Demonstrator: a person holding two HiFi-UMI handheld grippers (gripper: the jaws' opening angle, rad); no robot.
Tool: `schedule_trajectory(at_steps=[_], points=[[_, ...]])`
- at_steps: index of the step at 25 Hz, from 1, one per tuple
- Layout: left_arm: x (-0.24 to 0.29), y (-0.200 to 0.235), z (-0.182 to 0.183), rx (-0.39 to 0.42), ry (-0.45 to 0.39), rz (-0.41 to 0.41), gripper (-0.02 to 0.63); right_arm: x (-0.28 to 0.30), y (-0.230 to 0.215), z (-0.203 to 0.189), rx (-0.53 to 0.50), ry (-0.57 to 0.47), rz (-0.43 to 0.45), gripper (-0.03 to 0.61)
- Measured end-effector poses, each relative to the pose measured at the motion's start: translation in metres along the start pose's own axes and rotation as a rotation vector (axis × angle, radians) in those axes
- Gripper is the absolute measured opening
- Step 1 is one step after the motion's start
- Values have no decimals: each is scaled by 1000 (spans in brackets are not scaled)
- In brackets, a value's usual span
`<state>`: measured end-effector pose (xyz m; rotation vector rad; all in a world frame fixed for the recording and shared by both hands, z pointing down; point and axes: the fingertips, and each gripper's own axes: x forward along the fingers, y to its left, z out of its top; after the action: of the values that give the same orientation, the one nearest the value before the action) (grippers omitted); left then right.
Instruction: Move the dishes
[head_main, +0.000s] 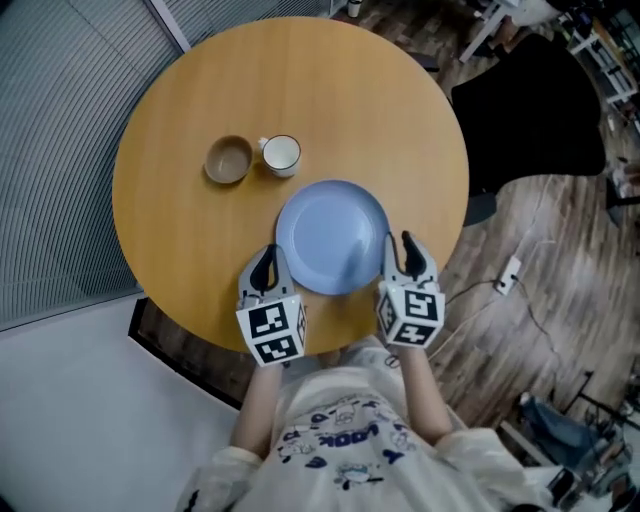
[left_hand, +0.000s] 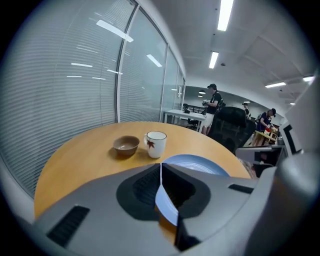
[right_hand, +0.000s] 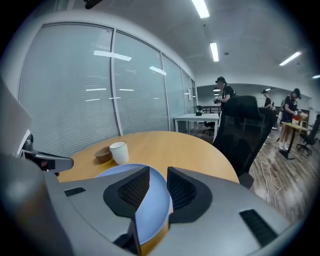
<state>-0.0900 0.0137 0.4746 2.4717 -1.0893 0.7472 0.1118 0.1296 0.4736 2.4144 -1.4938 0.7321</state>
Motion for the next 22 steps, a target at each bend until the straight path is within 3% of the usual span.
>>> schedule_trajectory(at_steps=[7, 11, 22], points=[[30, 10, -31, -37, 101, 56, 11, 39, -19, -32, -18, 110, 20, 91], [43, 15, -53, -66, 172, 55, 103, 53, -17, -50, -31, 164, 35, 91], [59, 13, -80, -118, 239, 69, 103, 67, -25, -67, -23, 217, 24, 91]])
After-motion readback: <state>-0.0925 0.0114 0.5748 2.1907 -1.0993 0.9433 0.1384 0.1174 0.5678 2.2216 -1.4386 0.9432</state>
